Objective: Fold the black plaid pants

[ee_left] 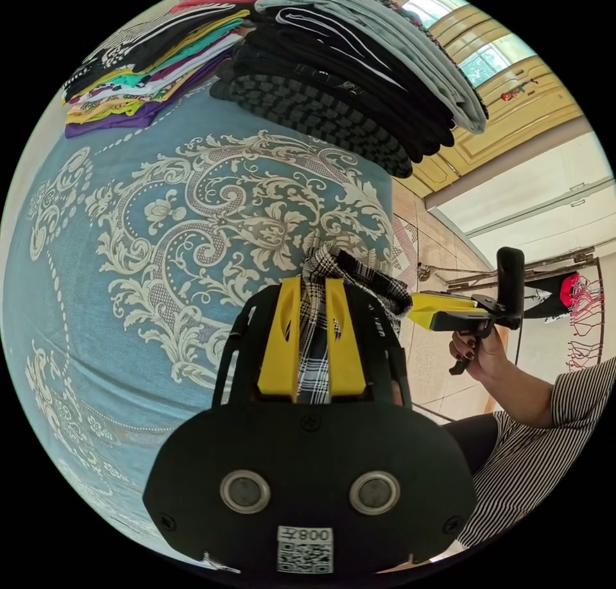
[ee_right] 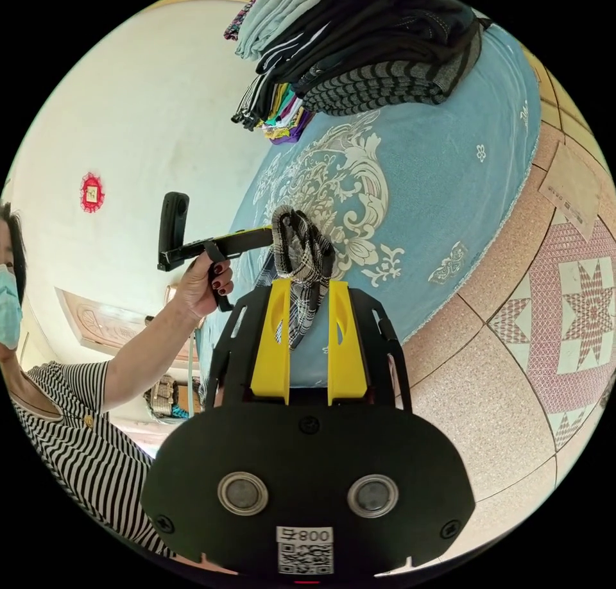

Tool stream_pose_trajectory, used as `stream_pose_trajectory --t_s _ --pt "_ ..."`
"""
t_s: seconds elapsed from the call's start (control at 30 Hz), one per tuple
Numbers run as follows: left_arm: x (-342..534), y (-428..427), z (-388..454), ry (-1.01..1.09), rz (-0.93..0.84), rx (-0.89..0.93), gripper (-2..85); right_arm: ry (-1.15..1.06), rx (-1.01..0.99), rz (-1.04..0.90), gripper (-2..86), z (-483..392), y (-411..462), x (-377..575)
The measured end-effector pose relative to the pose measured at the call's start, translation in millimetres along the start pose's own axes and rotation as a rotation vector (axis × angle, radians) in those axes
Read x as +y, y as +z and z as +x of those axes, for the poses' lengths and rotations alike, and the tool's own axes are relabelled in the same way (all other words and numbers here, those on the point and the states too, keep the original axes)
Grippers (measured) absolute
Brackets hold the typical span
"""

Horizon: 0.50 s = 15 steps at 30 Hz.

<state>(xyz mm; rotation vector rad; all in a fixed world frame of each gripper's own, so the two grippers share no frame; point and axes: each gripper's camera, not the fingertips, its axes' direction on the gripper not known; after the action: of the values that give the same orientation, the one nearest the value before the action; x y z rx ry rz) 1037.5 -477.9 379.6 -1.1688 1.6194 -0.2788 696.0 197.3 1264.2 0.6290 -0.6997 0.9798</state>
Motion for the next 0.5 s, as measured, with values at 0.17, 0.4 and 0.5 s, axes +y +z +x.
stream_pose_trajectory --t_s 0.17,0.4,0.5 --pt "-8.9 -12.6 16.2 0.031 -0.042 -0.060 5.8 -0.003 0.050 -0.004 8.9 -13.6 -2.6 -8.1" --pt "-13.2 -38.0 35.5 0.079 -0.061 -0.096 2.9 0.051 0.059 0.001 5.6 -25.4 -6.4 -14.7" --pt "-9.5 -56.6 36.7 0.057 -0.059 -0.053 2.2 0.067 0.027 0.005 4.2 -29.7 -12.7 -14.8"
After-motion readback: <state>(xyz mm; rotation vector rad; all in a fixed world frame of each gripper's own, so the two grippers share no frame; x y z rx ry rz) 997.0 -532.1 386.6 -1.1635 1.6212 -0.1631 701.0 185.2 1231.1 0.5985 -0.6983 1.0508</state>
